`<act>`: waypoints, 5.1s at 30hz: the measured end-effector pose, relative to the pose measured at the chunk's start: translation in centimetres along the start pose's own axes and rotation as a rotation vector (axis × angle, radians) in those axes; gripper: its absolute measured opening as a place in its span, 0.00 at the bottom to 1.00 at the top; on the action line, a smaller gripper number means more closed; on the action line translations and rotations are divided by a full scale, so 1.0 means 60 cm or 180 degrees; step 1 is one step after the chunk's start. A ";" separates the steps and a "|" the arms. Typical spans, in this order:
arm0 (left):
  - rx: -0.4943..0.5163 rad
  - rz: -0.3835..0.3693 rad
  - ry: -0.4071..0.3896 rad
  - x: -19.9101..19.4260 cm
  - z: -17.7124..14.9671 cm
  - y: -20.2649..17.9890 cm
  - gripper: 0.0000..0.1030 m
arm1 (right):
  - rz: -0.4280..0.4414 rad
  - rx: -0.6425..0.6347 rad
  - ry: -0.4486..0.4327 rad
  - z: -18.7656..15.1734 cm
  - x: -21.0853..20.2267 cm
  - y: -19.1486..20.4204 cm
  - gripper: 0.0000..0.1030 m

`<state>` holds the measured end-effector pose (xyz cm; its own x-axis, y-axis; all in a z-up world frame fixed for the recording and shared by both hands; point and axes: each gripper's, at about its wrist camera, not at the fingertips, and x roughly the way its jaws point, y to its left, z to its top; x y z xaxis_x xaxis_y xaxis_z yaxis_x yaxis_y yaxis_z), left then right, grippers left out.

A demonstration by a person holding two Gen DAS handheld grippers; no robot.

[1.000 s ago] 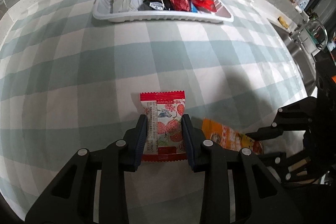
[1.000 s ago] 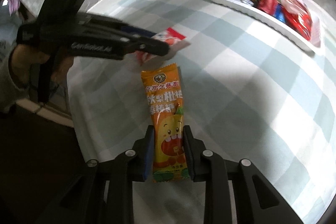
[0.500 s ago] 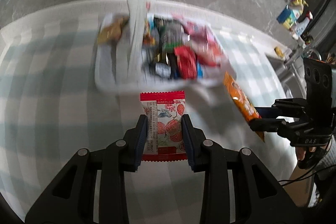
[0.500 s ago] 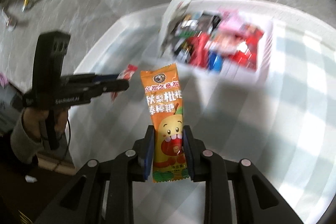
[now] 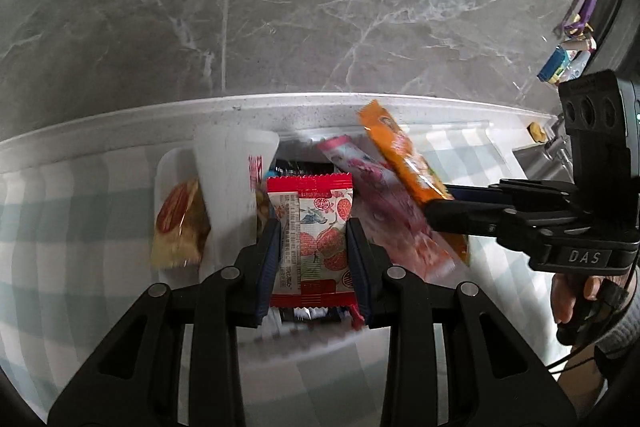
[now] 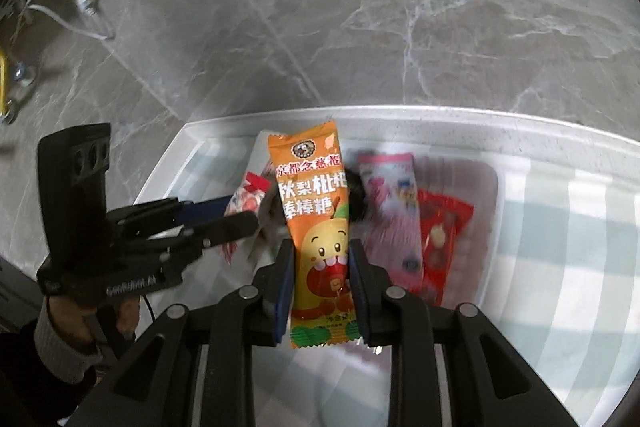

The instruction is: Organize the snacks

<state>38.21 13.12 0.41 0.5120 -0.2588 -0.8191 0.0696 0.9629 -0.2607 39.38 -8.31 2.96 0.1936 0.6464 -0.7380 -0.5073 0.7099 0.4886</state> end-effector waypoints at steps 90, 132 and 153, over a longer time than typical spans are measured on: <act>0.0628 0.0457 -0.0855 -0.264 -0.127 -0.211 0.89 | -0.1469 -0.0089 -0.0888 -0.225 -0.271 0.107 1.00; 0.0639 0.0460 -0.0847 -0.264 -0.127 -0.211 0.89 | -0.1459 -0.0089 -0.0866 -0.228 -0.272 0.103 1.00; 0.0643 0.0463 -0.0832 -0.261 -0.129 -0.208 0.89 | -0.1454 -0.0096 -0.0860 -0.228 -0.272 0.101 1.00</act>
<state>22.68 4.55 12.53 0.7288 -0.1149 -0.6751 0.1346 0.9906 -0.0233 21.67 -18.37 11.59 0.6079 0.3250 -0.7245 -0.3438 0.9302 0.1288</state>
